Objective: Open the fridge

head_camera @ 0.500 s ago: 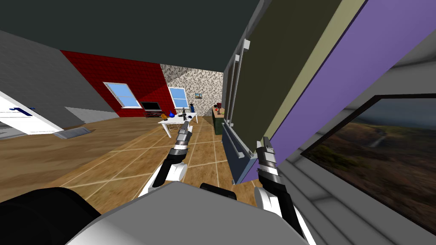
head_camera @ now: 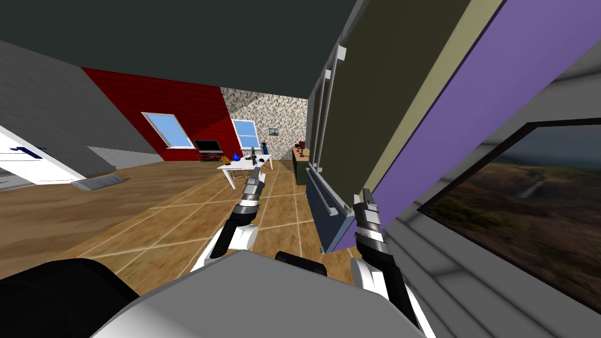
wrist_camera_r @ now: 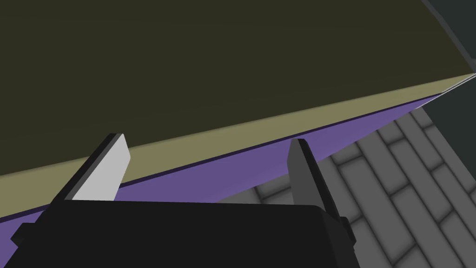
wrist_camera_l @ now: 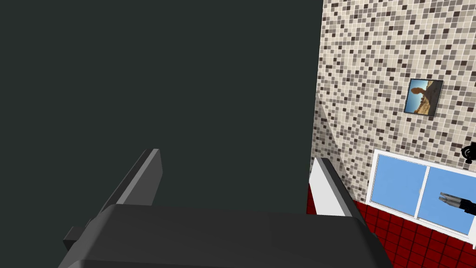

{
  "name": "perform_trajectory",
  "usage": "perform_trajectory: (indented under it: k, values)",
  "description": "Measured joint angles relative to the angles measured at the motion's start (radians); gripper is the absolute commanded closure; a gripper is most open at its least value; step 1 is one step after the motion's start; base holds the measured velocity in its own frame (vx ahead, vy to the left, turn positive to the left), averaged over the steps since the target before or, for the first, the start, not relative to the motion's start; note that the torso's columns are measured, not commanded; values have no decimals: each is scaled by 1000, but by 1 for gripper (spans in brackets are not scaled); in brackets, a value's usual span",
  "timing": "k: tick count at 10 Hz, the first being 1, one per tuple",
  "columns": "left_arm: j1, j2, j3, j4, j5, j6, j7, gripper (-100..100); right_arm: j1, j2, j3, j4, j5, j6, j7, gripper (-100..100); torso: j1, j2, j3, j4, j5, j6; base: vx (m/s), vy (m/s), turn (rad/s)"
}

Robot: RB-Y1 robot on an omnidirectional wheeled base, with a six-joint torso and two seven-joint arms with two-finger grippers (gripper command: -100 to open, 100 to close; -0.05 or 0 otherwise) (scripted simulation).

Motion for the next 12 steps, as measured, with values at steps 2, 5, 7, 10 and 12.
perform_trajectory:
  k: [2, 5, 7, 10, 12]
  values:
    - [0, 0, 0, 0, 0, 0, 0, 0, 0, 0, 0, 0, 0, 0, 0, 0, 0, 148, -295, 148, 0, 0, 0, 0, 0]
    - [0, 0, 0, 0, 0, 0, 0, 0, 0, 0, 0, 0, 0, 0, 0, -100, 0, 369, -738, 369, 0, 0, 2, 0, -2]
    - [0, 0, 0, 0, 0, 0, 0, 0, -5, -45, -1, 7, 11, 0, 18, -100, 0, 412, -826, 412, 0, 0, 2, -5, -12]
    - [0, 0, 0, 0, 0, 0, 0, 0, -12, -117, -2, 29, 45, -11, 81, -100, 0, 416, -832, 416, 0, 0, 5, -10, -19]
    - [0, 0, 0, 0, 0, 0, 0, 0, -23, -156, -6, 54, 79, -19, 138, -100, 0, 416, -832, 416, 0, 0, 5, -11, -18]
